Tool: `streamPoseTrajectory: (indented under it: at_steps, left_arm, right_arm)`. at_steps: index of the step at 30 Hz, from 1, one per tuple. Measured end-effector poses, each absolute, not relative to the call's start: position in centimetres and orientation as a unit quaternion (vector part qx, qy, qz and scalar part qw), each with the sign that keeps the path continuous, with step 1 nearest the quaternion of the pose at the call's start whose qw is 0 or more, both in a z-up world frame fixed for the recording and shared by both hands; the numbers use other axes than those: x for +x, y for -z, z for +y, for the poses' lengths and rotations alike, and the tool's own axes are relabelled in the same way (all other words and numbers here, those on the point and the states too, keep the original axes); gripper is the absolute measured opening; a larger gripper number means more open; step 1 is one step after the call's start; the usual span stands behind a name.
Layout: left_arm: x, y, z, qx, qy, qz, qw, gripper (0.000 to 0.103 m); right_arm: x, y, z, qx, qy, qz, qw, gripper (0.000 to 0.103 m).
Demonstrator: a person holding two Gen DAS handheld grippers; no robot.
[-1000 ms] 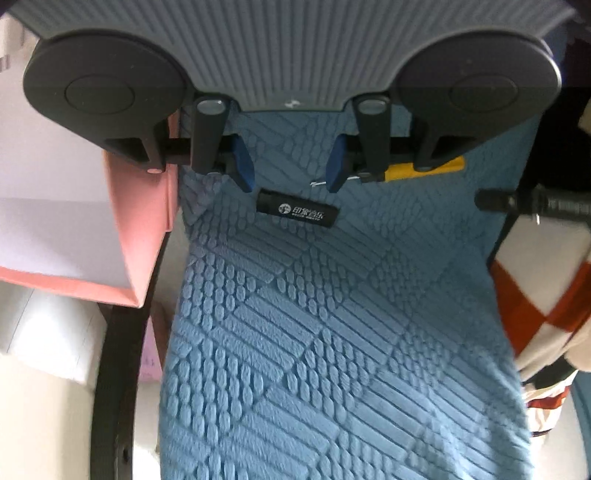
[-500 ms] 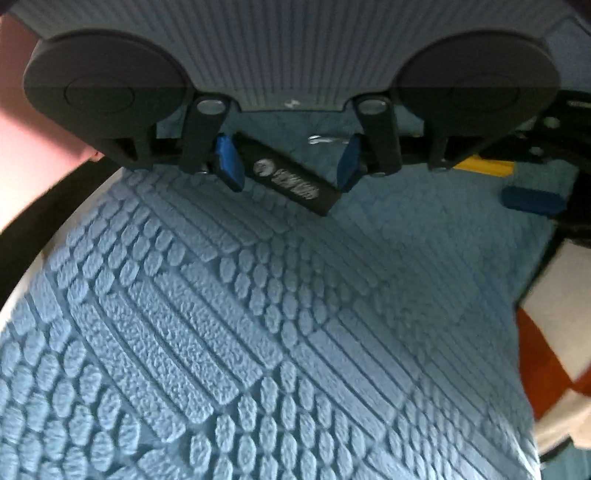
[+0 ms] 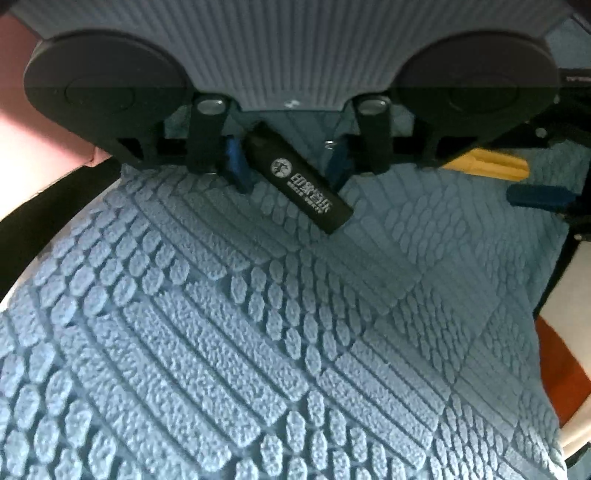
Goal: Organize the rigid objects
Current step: 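Grasp the black USB stick with the right gripper while the left gripper grasps the yellow screwdriver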
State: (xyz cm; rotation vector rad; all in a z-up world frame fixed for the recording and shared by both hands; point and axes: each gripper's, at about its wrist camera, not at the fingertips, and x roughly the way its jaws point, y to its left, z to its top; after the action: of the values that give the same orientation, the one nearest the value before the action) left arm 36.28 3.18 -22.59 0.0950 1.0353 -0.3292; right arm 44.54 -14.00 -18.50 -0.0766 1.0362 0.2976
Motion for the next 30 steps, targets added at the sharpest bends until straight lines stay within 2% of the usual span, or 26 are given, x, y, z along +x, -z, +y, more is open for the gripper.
streamPoseTrajectory:
  at_steps: [2, 6, 9, 11, 14, 16, 21, 24, 30]
  left_arm:
    - [36.5, 22.9, 3.1, 0.044, 0.158, 0.495, 0.853, 0.058]
    - [36.3, 23.0, 2.6, 0.063, 0.159, 0.486, 0.857, 0.058]
    - [35.9, 22.8, 2.1, 0.074, 0.162, 0.486, 0.855, 0.049]
    - [35.6, 22.8, 1.9, 0.078, 0.163, 0.486, 0.855, 0.047]
    - [35.3, 22.9, 1.4, 0.088, 0.164, 0.483, 0.855, 0.042]
    - [35.1, 22.8, 1.0, 0.089, 0.17, 0.484, 0.854, 0.033]
    - [34.6, 22.5, 0.2, 0.096, 0.18, 0.487, 0.849, 0.029]
    - [34.4, 22.5, -0.2, 0.101, 0.184, 0.486, 0.848, 0.028]
    - [34.7, 22.7, -0.3, 0.108, 0.174, 0.479, 0.853, 0.029]
  right_arm:
    - [44.4, 18.2, -14.1, -0.054, -0.132, 0.485, 0.863, 0.038]
    - [43.7, 17.3, -14.5, -0.051, -0.12, 0.469, 0.873, 0.02]
    - [43.5, 17.0, -15.2, -0.039, -0.116, 0.47, 0.874, 0.019]
    - [43.5, 17.2, -15.2, -0.044, -0.105, 0.469, 0.876, 0.018]
    - [43.5, 17.7, -15.1, -0.038, -0.093, 0.466, 0.879, 0.019]
    - [44.2, 17.7, -15.6, -0.026, -0.091, 0.47, 0.877, 0.019]
    - [46.2, 17.5, -17.5, 0.0, -0.117, 0.481, 0.869, 0.021]
    - [46.9, 17.6, -18.3, 0.023, -0.135, 0.5, 0.855, 0.039]
    - [47.4, 17.7, -17.5, -0.049, -0.14, 0.49, 0.859, 0.04]
